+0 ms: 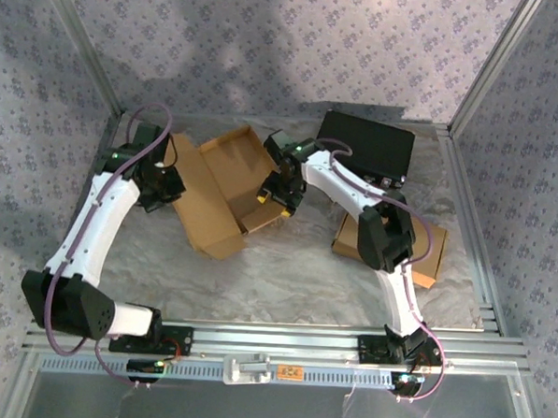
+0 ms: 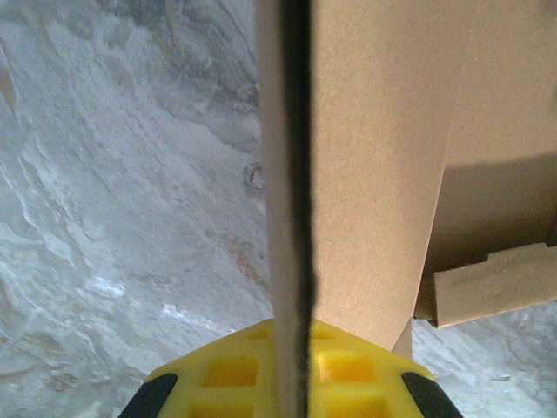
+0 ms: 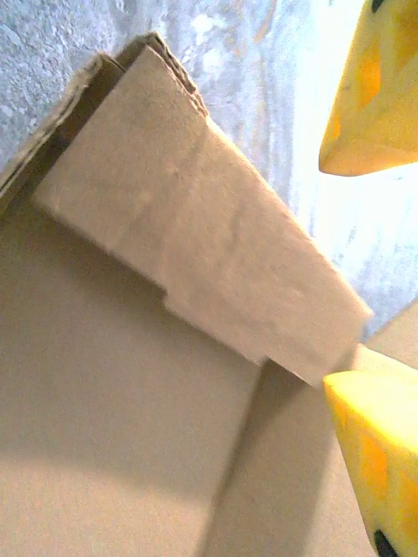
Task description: Fold the paper box
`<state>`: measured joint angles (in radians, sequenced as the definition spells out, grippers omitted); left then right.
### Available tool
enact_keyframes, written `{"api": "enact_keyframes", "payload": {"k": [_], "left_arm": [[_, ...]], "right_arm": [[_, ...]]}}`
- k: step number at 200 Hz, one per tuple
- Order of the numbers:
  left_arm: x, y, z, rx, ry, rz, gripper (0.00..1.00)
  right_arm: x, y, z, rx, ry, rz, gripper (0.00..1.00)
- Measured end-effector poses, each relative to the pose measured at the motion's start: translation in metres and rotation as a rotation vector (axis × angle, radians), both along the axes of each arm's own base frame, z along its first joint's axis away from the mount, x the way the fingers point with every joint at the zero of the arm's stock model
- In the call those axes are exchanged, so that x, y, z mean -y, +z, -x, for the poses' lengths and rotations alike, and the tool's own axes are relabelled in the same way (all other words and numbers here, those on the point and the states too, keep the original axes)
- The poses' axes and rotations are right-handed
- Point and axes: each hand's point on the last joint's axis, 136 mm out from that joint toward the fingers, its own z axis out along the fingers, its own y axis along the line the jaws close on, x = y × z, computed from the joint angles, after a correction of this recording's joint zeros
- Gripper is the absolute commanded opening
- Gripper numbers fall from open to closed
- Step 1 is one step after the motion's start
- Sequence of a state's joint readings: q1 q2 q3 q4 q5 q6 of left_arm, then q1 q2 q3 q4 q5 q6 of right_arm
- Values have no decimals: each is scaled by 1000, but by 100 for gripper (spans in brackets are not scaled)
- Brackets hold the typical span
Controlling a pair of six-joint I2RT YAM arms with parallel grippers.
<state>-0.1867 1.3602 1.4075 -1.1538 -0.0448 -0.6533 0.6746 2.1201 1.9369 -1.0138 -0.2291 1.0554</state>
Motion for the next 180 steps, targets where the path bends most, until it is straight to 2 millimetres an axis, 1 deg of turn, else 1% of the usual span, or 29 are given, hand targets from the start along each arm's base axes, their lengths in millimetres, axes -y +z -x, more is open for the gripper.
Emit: {"api": "enact_keyframes", "payload": {"k": [21, 37, 54, 77, 100, 113, 126, 153, 169, 180], "left_arm": [[-3, 2, -8, -30, -65, -58, 0], [-5, 3, -12, -53, -116, -110, 0], [-7, 6, -19, -67, -178, -176, 0], [-7, 12, -28, -65, -262, -270, 0], [-3, 19, -41, -52, -336, -358, 0], [3, 25, -51, -35, -390, -416, 0], [13, 30, -61, -17, -462, -485, 0], [40, 35, -77, 17, -630, -620, 0], [55, 33, -85, 20, -724, -681, 0], [62, 31, -90, 17, -774, -710, 0]], "right_arm": [[4, 35, 4, 72, 45, -30, 62], [9, 53, 6, 127, 86, -41, 62], [12, 61, 3, 171, 135, -51, 56], [19, 63, -11, 232, 214, -57, 49], [25, 68, -28, 304, 279, -71, 47], [26, 71, -39, 359, 316, -81, 46], [26, 75, -47, 425, 362, -105, 46], [30, 83, -53, 559, 474, -162, 46], [35, 96, -59, 666, 530, -215, 47], [44, 110, -68, 754, 554, -262, 49]]}}
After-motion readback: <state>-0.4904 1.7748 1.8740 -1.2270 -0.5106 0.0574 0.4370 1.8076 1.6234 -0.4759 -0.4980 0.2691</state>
